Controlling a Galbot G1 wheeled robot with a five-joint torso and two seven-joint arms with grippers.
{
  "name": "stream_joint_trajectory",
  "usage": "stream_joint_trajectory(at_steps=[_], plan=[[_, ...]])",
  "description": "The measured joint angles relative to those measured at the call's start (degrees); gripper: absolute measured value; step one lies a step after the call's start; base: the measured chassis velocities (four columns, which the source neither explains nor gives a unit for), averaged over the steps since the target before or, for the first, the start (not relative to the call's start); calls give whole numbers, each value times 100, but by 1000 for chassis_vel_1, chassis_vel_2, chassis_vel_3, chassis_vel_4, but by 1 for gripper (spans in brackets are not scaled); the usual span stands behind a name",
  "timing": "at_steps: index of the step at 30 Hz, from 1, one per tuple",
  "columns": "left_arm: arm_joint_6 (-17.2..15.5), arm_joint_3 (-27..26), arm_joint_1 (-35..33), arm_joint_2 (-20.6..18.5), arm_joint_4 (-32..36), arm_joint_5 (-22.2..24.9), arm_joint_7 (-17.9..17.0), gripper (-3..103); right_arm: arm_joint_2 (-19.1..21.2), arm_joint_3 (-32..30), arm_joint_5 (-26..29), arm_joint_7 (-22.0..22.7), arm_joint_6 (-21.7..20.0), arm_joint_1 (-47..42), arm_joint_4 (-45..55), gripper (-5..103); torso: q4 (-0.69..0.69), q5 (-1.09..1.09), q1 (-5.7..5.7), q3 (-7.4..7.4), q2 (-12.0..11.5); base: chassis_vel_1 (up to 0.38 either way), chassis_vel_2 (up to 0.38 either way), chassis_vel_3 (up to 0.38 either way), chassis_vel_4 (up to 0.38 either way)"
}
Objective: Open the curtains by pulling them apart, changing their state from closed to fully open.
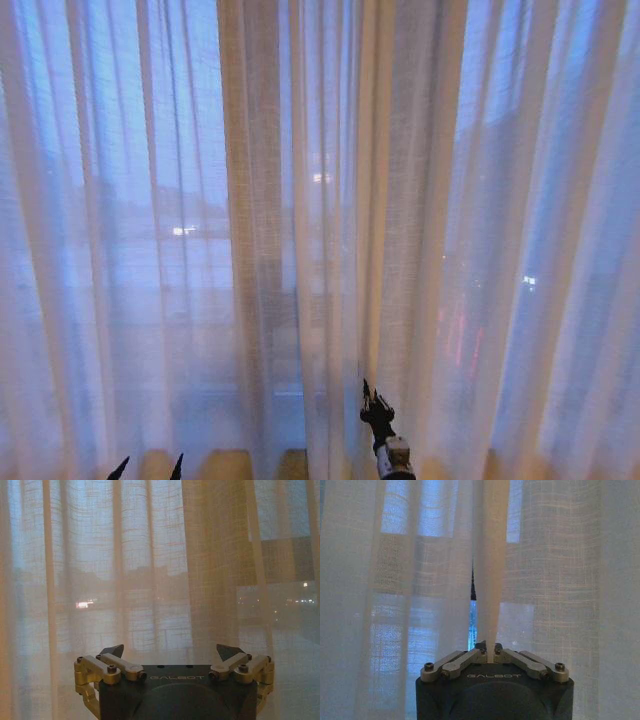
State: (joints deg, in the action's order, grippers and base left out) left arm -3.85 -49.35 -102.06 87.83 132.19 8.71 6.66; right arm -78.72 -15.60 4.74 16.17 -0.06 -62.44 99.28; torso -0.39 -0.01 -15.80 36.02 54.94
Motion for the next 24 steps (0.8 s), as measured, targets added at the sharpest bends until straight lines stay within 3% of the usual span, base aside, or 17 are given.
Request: stream_joint_trajectory(at_steps=[9, 15, 24], plan=[[-2, 0, -3, -1, -8, 8, 10, 100, 0, -313, 408, -275, -16, -70, 87, 0, 2, 0, 0, 0, 0, 0, 0, 0, 0], [2, 38, 40, 12, -29, 11, 20, 100, 0, -610, 618, -700, -4, -742, 789, 0, -1, 0, 0, 0, 1, 0, 0, 0, 0], [2, 119, 54, 32, -51, -23, 40, 100, 0, -679, 781, -557, -116, -711, 1195, 0, 1, 0, 0, 0, 0, 0, 0, 0, 0]])
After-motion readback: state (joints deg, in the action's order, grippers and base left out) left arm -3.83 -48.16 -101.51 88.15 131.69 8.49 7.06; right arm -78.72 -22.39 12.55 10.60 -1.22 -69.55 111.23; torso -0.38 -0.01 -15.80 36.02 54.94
